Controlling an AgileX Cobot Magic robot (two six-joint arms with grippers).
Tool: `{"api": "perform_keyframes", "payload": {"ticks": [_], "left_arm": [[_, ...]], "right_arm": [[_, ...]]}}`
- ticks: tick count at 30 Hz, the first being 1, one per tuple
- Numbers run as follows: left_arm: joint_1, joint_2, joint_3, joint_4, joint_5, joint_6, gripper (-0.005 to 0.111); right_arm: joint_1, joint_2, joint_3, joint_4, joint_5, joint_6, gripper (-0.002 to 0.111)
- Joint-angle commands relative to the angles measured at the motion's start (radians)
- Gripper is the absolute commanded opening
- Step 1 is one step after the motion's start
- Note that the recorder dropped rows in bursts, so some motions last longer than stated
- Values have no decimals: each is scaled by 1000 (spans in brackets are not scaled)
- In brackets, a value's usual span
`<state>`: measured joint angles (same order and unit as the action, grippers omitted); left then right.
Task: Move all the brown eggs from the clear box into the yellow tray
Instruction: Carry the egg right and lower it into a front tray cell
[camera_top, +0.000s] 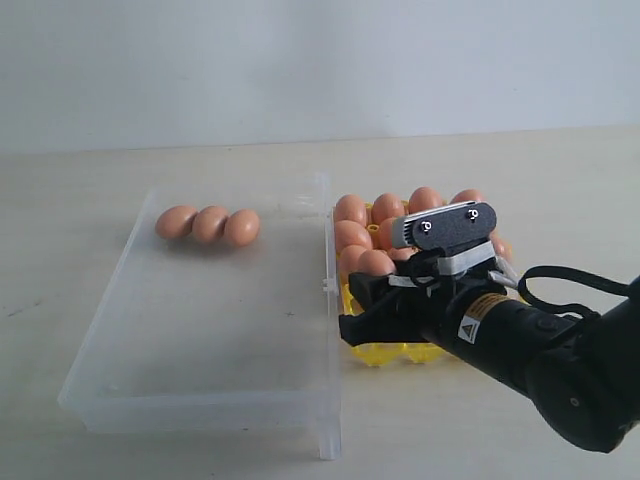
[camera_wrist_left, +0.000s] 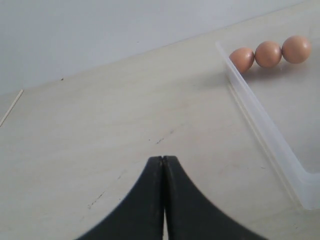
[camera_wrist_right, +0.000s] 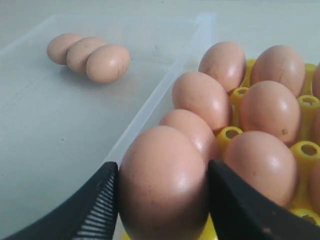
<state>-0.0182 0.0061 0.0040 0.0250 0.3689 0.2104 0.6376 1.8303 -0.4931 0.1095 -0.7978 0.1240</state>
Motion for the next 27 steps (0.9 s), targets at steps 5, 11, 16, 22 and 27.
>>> {"api": "perform_keyframes", "payload": {"ticks": [5,11,16,22,27], "left_arm": [[-2,-6,-4,0,-8,-5,0],[-2,-6,-4,0,-8,-5,0],[-2,-6,-4,0,-8,-5,0],[-2,-6,-4,0,-8,-5,0],[-2,-6,-4,0,-8,-5,0]], "right_arm": [[-6,9,-14,-51,2,42,0],[-6,9,-14,-59,2,42,16],[-6,9,-14,-61,2,42,47],[-6,9,-14,-61,2,42,66],[-6,4,-14,-56,2,38,65]]}}
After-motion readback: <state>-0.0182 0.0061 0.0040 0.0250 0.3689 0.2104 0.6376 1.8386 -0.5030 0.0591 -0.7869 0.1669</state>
